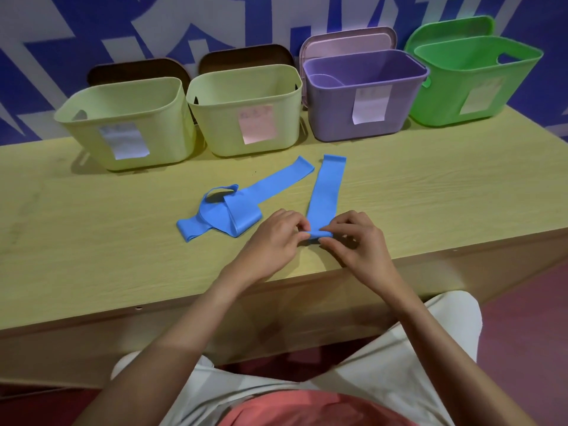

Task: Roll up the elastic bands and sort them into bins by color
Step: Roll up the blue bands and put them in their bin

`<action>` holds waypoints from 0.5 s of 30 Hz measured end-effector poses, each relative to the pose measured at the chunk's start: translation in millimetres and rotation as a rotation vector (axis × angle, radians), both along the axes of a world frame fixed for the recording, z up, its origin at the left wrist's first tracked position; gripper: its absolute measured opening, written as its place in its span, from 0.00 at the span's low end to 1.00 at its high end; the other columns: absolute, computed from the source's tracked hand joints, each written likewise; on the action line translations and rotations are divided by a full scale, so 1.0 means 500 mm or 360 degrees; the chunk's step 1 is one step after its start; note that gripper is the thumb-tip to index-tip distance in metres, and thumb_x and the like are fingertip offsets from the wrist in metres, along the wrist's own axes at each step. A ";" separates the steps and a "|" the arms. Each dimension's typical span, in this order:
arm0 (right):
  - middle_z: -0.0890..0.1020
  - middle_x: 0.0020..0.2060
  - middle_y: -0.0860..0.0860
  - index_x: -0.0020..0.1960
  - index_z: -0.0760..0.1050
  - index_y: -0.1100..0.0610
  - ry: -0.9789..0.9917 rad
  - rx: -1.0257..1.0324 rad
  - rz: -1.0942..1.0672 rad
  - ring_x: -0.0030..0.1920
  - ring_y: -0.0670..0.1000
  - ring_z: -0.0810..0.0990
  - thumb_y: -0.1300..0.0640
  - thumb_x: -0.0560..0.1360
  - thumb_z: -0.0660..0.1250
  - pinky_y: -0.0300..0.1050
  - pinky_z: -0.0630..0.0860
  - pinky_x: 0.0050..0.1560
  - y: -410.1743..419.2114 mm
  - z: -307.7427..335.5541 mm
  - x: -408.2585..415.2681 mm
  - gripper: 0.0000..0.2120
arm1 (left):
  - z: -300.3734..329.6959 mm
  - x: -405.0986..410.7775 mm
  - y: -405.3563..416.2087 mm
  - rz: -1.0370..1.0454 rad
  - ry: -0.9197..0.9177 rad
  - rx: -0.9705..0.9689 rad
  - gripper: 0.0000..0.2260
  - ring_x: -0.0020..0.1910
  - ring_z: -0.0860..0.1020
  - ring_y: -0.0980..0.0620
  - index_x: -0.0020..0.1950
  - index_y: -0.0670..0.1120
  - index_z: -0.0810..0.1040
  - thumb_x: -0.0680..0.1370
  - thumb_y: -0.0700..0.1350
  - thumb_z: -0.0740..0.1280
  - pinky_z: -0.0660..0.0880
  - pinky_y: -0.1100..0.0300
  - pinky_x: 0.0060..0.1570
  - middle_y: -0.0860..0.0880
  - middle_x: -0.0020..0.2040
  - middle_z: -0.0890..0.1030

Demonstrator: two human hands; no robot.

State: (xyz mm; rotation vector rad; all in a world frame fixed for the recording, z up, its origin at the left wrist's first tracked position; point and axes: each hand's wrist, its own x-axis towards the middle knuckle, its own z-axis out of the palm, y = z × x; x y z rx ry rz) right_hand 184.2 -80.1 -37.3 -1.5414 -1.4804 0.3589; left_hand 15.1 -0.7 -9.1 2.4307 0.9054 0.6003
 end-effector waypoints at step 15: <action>0.80 0.41 0.40 0.47 0.77 0.55 0.0422 0.0294 0.0080 0.41 0.40 0.76 0.63 0.76 0.67 0.31 0.68 0.46 -0.045 0.076 -0.060 0.04 | 0.110 -0.031 -0.078 0.0220 -0.0806 -0.0773 0.03 0.39 0.74 0.49 0.43 0.44 0.80 0.75 0.37 0.70 0.72 0.59 0.43 0.50 0.41 0.81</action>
